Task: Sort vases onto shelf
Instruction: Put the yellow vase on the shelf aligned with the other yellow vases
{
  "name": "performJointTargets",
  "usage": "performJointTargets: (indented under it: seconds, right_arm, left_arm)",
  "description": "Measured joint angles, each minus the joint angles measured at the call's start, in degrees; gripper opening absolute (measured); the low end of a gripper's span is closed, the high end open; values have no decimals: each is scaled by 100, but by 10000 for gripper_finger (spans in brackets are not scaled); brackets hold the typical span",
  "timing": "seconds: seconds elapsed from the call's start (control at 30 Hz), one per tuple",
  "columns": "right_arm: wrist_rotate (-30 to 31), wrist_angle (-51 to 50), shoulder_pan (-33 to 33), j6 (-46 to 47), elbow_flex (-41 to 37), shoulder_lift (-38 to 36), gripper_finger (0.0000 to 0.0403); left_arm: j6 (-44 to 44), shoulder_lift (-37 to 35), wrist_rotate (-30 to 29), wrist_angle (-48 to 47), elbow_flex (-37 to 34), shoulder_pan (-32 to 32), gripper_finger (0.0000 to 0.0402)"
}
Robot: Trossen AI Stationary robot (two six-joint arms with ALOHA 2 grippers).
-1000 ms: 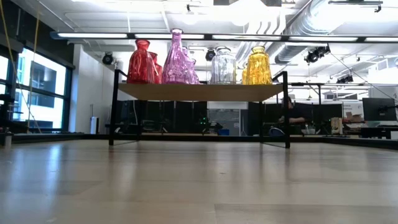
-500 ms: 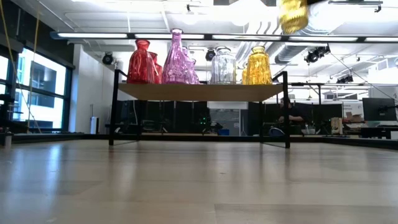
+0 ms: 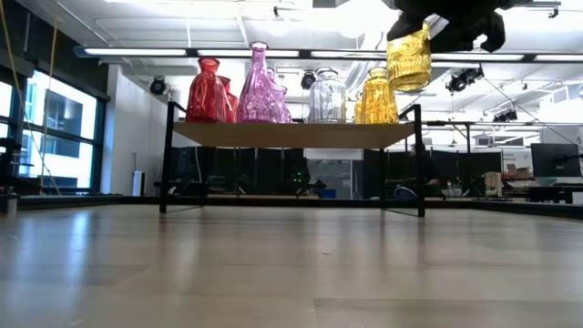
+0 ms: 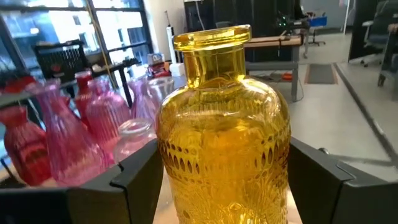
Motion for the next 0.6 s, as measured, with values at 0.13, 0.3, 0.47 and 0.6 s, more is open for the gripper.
performJointTargets:
  seconds: [0.13,0.3,0.47,0.6]
  right_arm:
    - [-127,604,-78,-662,-90,118,257]
    - [-128,636,-91,-321,-151,451,257]
    - [-53,703,-100,-61,-151,854,257]
    - [112,689,-133,168,-151,1090,257]
  left_arm:
    - [50,1,-9,0,0,0,120]
    - [127,0,-22,8,0,0,120]
    - [129,0,-44,17,0,0,120]
    - [130,0,-165,17,0,0,120]
